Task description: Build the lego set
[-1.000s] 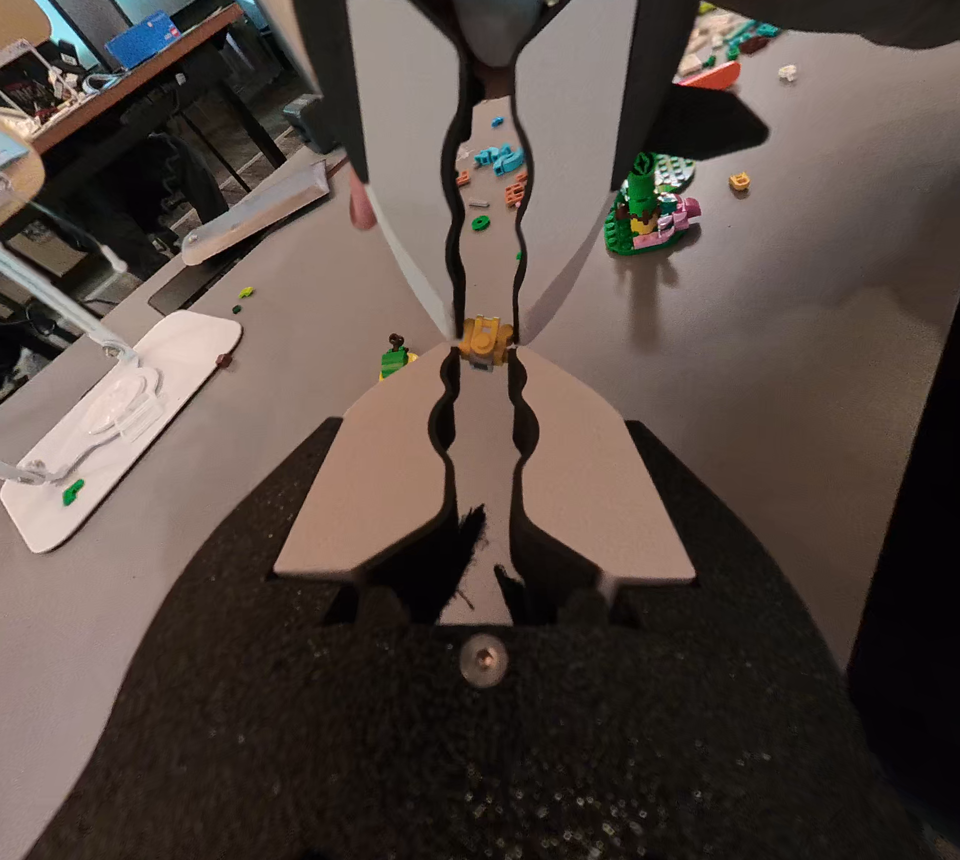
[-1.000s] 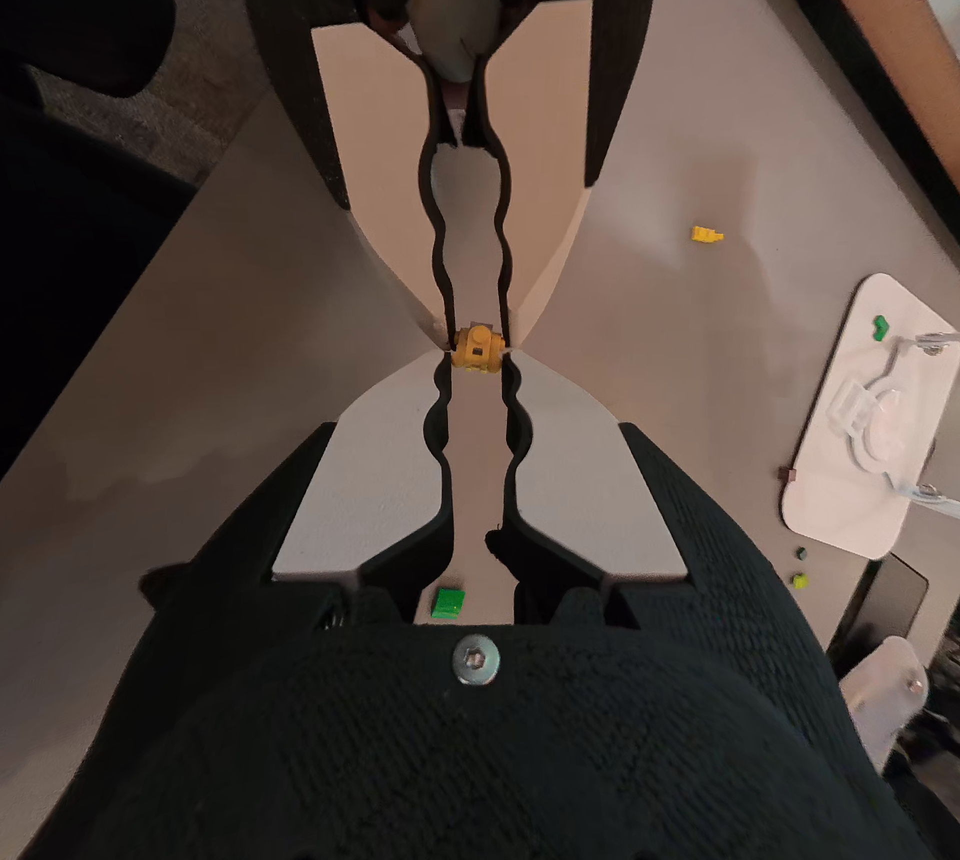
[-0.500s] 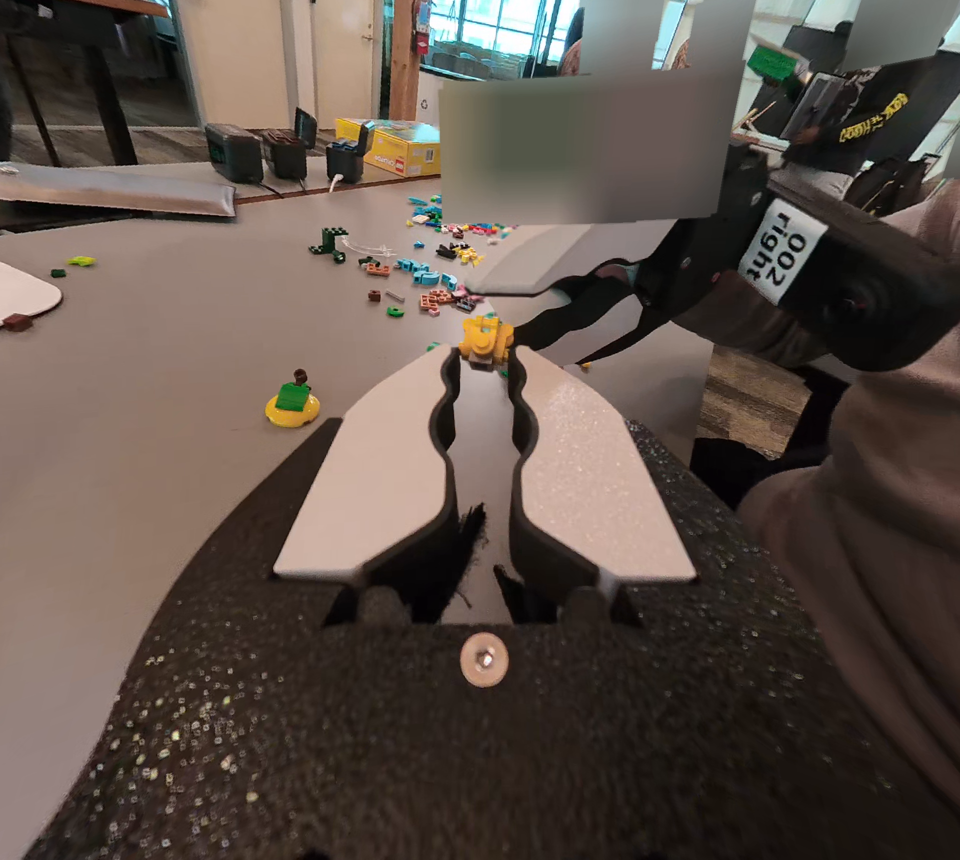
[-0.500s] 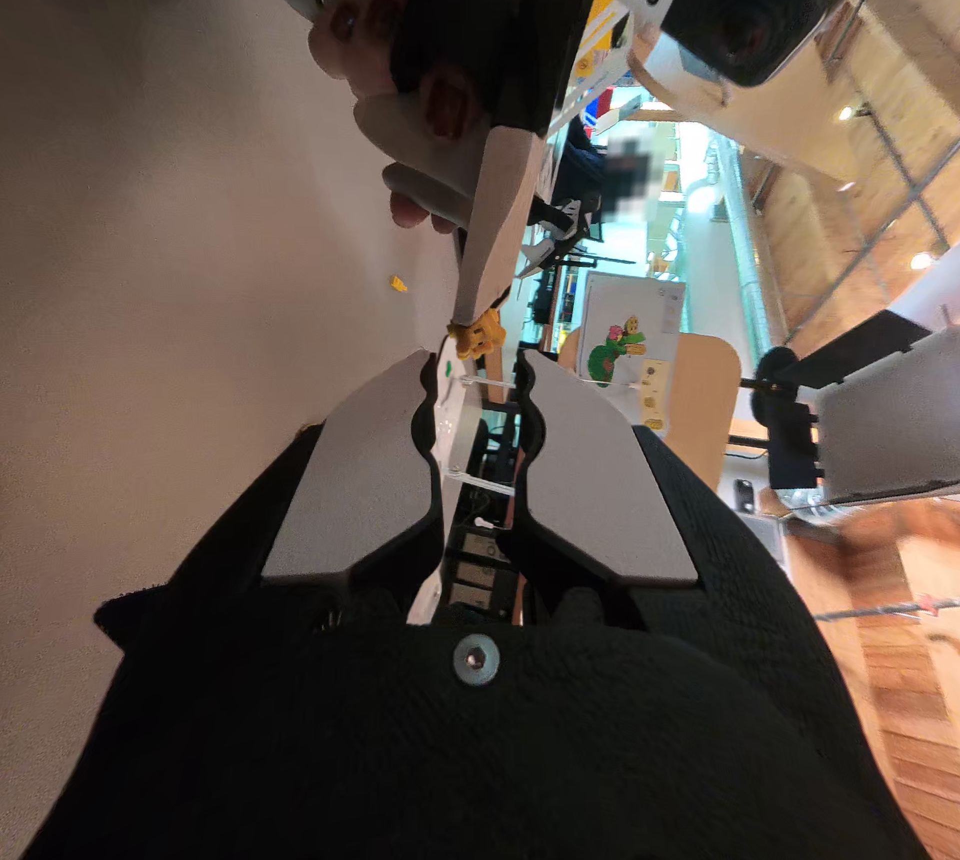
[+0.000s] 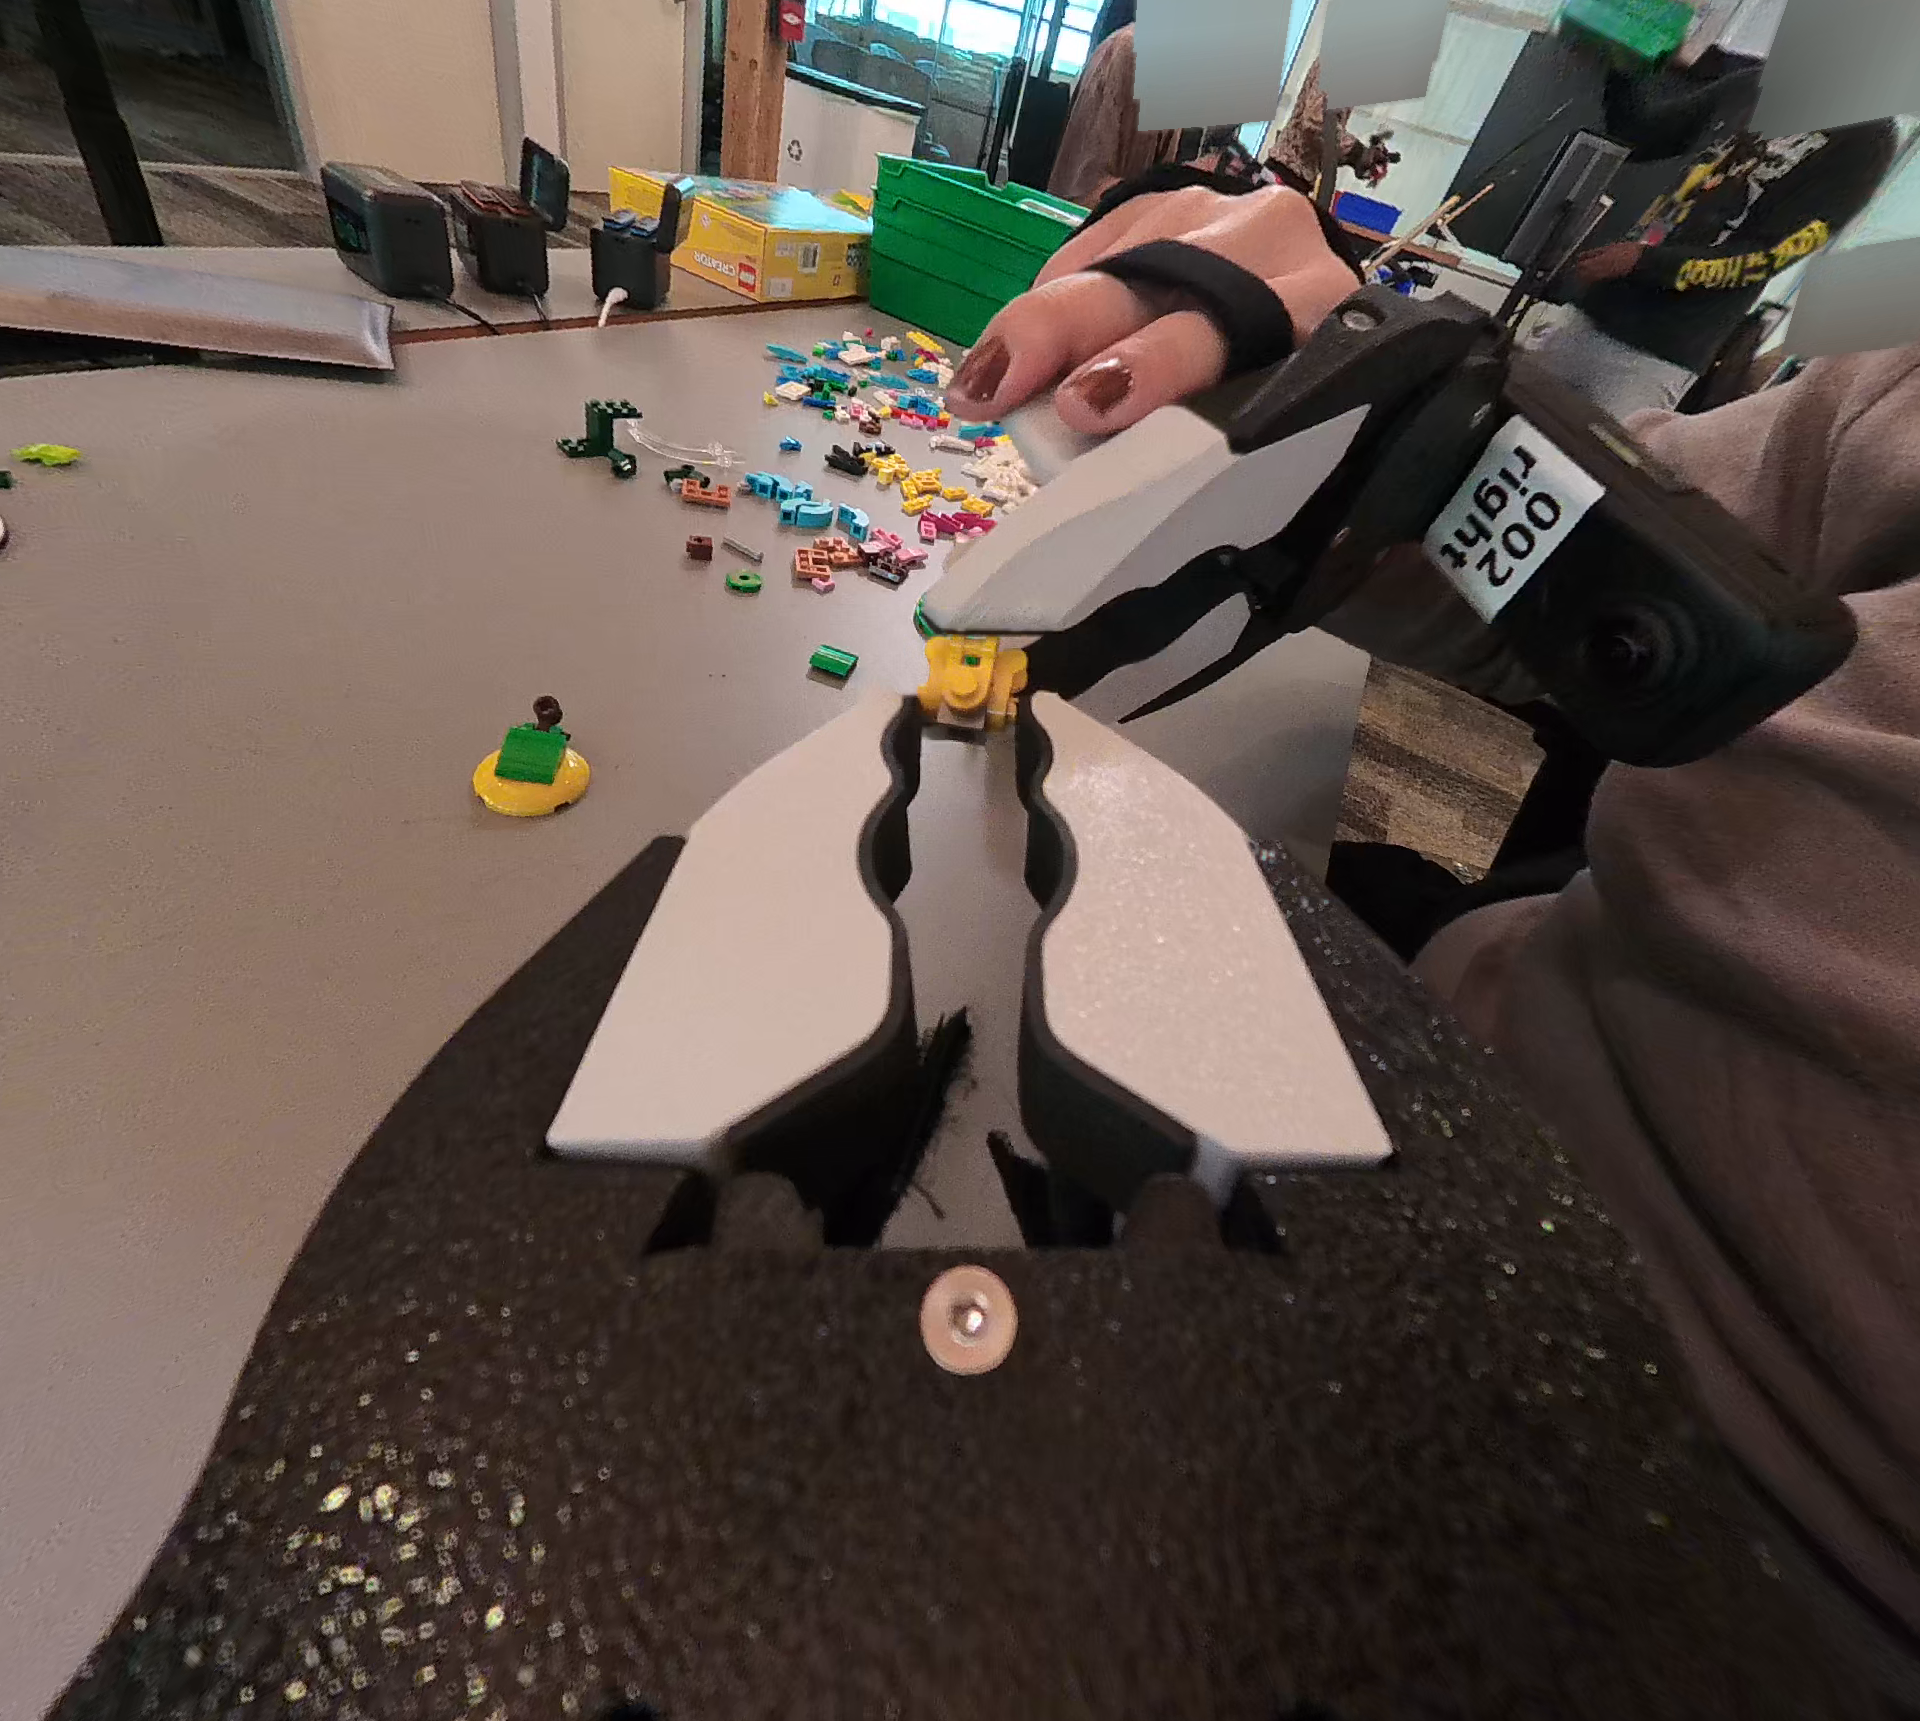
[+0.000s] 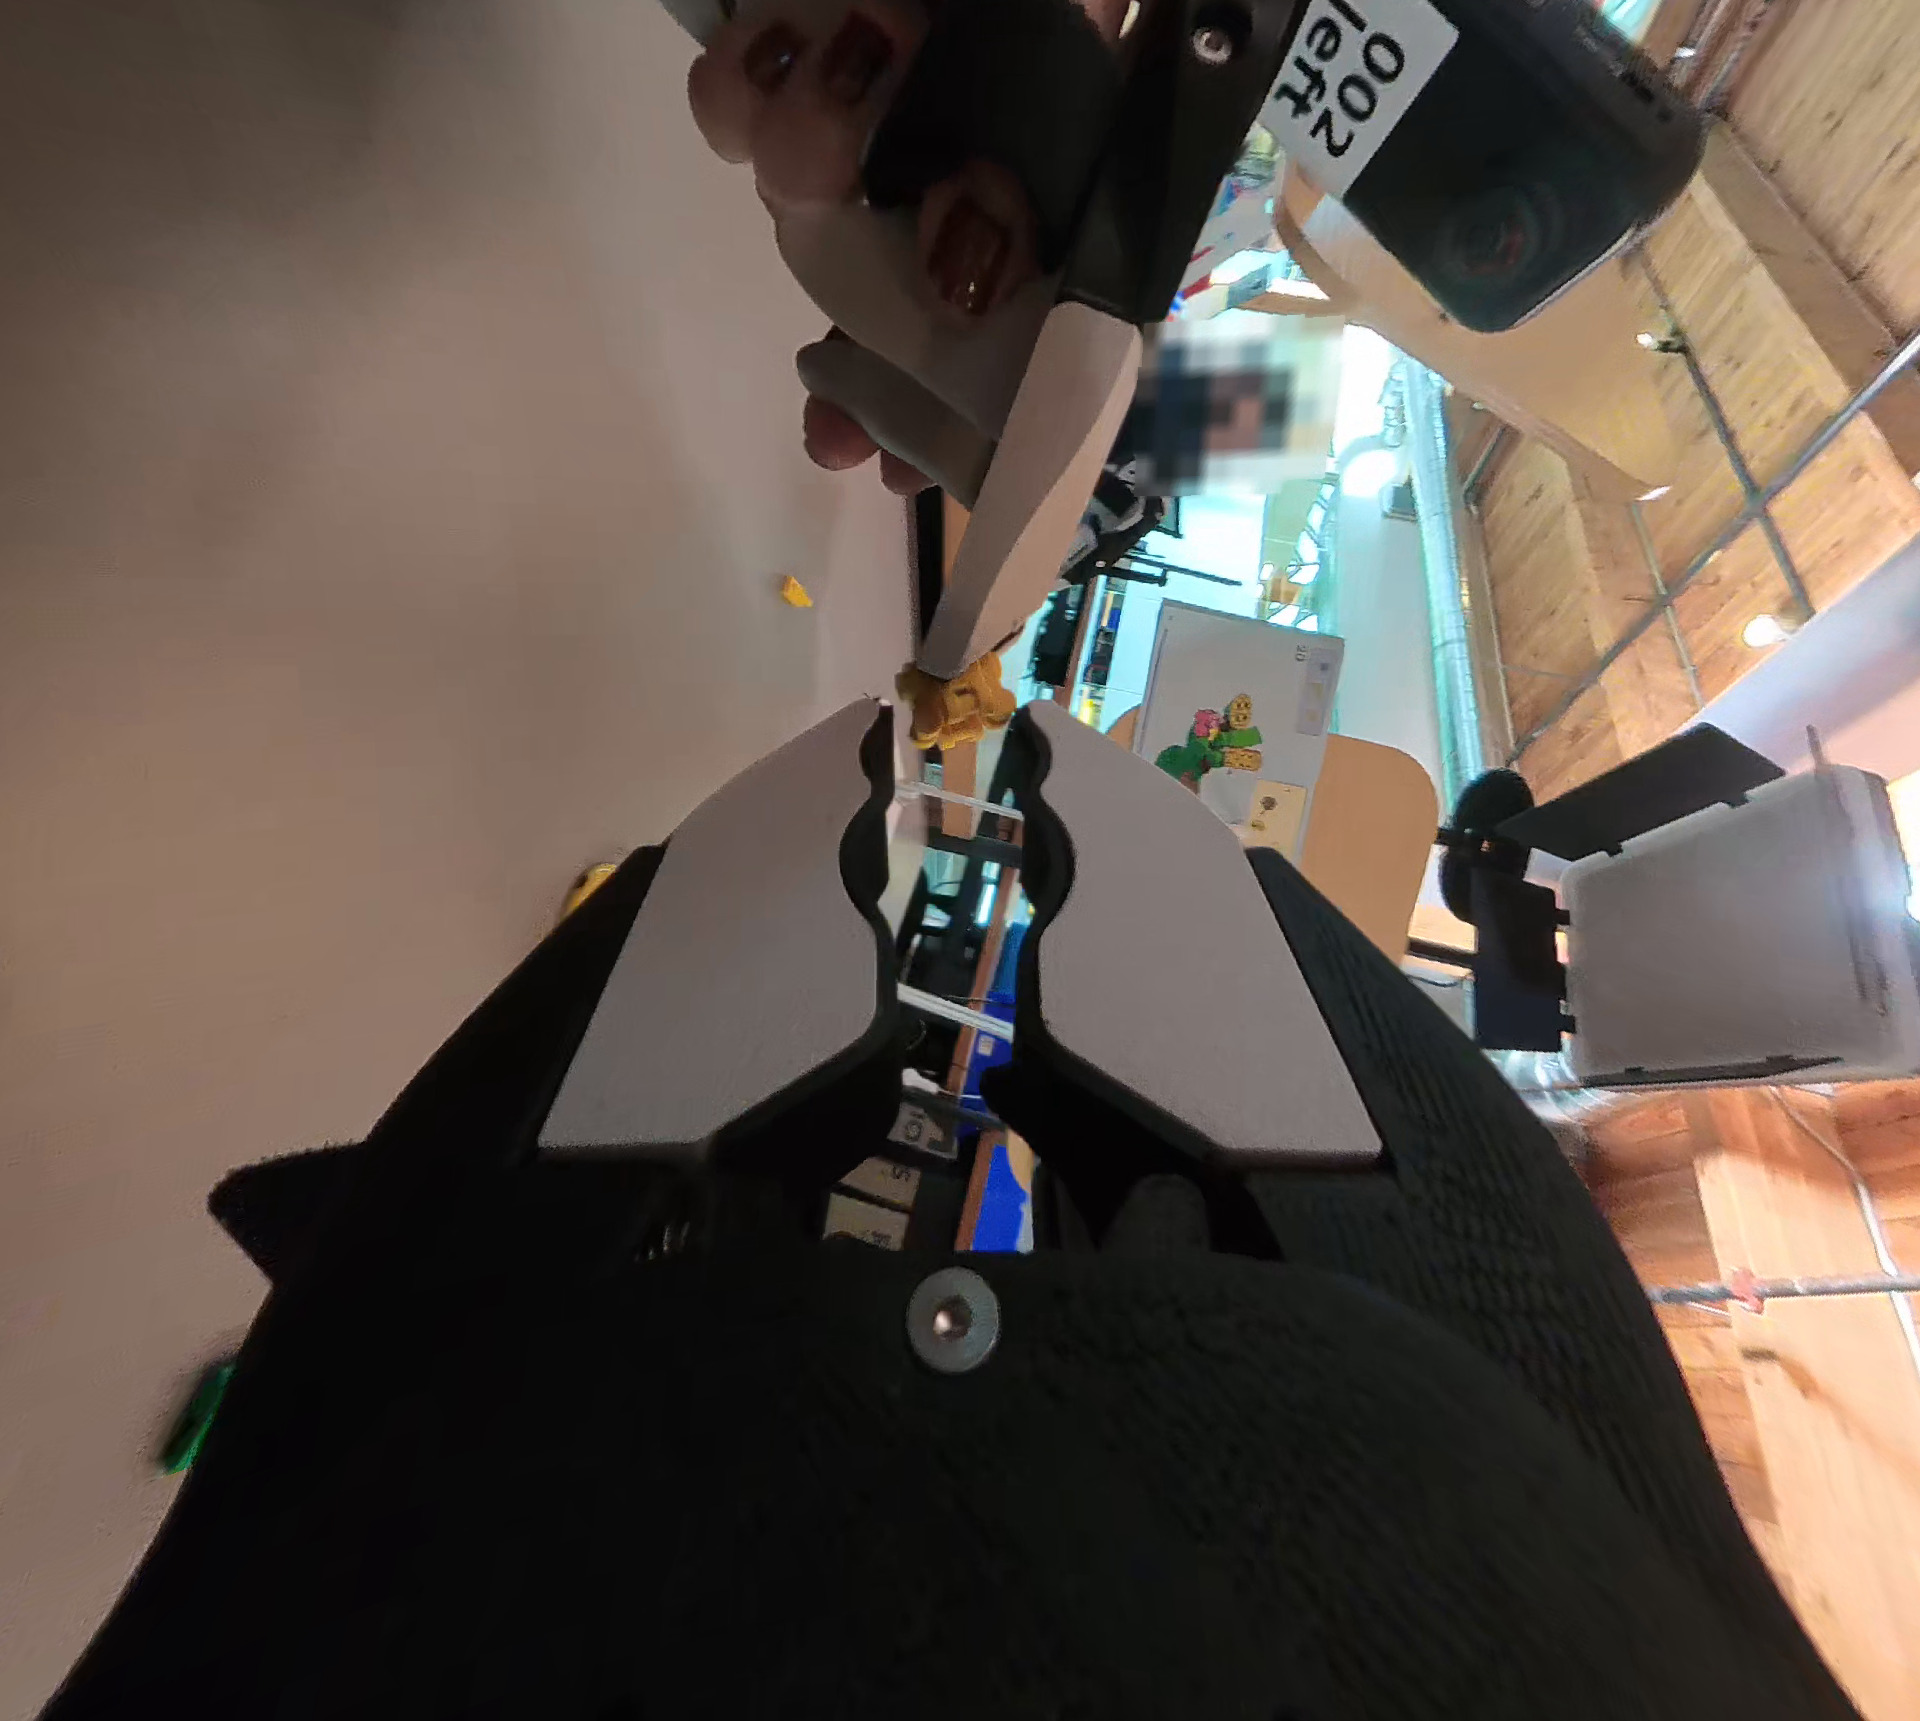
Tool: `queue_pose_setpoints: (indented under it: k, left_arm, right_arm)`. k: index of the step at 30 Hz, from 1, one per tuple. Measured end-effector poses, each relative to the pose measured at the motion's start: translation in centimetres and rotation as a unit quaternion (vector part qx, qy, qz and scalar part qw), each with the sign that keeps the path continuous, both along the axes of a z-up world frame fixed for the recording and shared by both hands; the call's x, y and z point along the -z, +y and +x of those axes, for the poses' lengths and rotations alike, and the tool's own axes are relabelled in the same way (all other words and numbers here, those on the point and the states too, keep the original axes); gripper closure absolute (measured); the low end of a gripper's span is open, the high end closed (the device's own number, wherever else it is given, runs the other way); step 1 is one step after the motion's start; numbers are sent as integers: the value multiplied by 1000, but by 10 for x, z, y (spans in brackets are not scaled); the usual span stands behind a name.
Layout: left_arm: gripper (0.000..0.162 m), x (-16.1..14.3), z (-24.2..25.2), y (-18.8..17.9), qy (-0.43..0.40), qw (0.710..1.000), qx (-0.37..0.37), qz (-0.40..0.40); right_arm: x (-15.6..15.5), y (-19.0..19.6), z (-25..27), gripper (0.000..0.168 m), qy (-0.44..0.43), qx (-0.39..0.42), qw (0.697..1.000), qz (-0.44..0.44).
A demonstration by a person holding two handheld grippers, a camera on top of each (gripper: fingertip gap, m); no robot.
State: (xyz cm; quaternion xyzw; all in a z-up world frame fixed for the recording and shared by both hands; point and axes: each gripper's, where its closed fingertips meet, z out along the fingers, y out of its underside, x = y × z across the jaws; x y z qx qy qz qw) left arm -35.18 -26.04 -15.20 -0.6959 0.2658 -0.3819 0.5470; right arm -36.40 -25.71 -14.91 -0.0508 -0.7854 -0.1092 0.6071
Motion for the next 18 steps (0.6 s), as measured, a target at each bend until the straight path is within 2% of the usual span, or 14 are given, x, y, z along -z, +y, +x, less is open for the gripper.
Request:
queue_pose_setpoints:
  k: [7,11,18]
  left_arm:
    - [144,-1,5,-5,-17,1000,23,-5]
    - [132,-4,8,-8,-28,999,38,-7]
    - [139,3,12,-12,-4,999,51,-10]
  right_arm:
    - [0,-4,2,152,-13,-5,1000,-21]
    - [-3,-8,3,153,-5,-16,999,-31]
    - [-1,-15,4,153,-15,-37,999,-34]
